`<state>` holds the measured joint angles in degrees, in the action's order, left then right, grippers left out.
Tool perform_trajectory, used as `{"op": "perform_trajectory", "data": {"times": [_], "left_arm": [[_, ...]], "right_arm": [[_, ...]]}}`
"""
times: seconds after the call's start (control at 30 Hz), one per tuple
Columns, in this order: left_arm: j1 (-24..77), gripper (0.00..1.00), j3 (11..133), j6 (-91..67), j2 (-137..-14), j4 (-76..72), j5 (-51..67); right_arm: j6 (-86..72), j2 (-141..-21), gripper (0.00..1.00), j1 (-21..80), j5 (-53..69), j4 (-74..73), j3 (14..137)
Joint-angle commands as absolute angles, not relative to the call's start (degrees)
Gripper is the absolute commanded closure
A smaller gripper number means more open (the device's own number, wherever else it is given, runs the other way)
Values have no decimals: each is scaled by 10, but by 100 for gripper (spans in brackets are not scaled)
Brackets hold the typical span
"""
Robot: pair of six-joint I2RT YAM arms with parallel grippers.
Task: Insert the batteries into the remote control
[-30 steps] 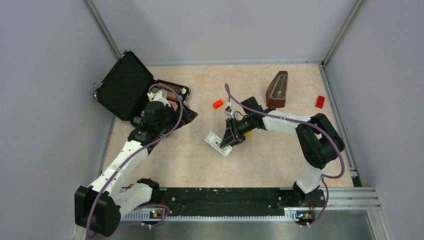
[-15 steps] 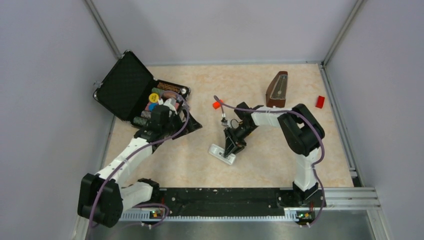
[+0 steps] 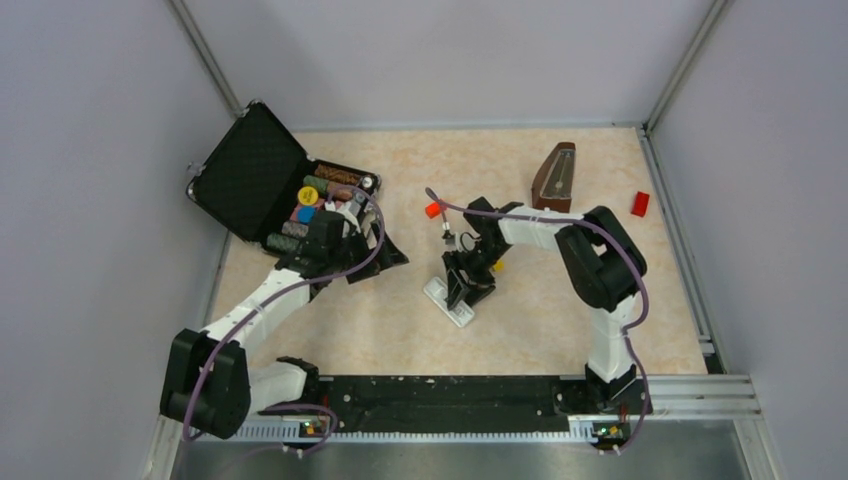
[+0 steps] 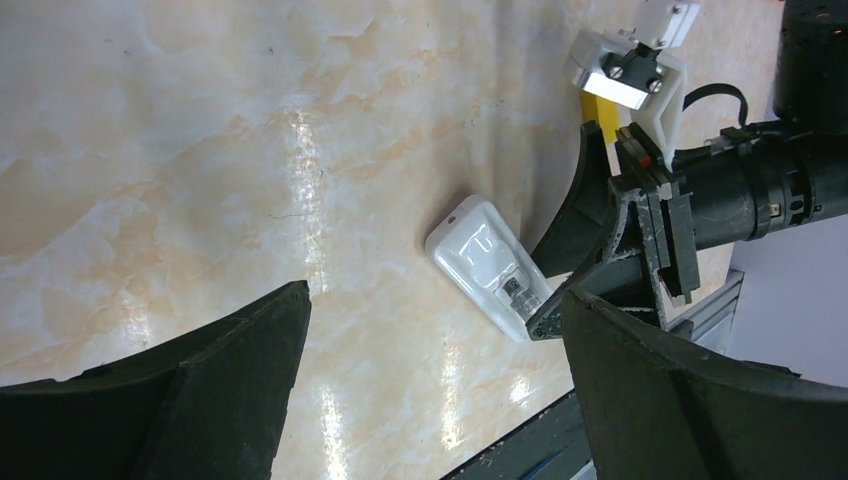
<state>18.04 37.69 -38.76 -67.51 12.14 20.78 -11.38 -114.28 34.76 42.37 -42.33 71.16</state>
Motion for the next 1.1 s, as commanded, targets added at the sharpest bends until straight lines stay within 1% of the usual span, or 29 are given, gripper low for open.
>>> {"op": "perform_trajectory", "data": {"times": [0.0,0.13,0.23,0.33,0.47,0.67,0.8,0.9,1.07], "left_arm": [[179,1,383,-375,-685,93,223],[179,1,389,-372,-698,93,219],[179,1,391,-372,-708,89,216],[179,1,395,-378,-708,95,200],[179,1,402,-389,-681,123,126],[179,1,411,-409,-611,173,-16],[178,1,404,-441,-571,197,-90],[176,2,393,-472,-542,210,-132],[170,3,377,-491,-502,207,-154]], "right_arm": [[-100,-1123,39,350,305,-403,723],[-115,-1081,33,351,276,-387,716],[-129,-1035,29,355,219,-347,685],[-130,-998,26,384,156,-296,656],[-124,-997,25,451,66,-263,663],[-151,-1015,24,498,3,-236,684],[-146,-1045,24,515,-41,-243,702],[-129,-1061,28,529,-57,-249,709],[-96,-1063,35,540,-19,-249,693]]}}
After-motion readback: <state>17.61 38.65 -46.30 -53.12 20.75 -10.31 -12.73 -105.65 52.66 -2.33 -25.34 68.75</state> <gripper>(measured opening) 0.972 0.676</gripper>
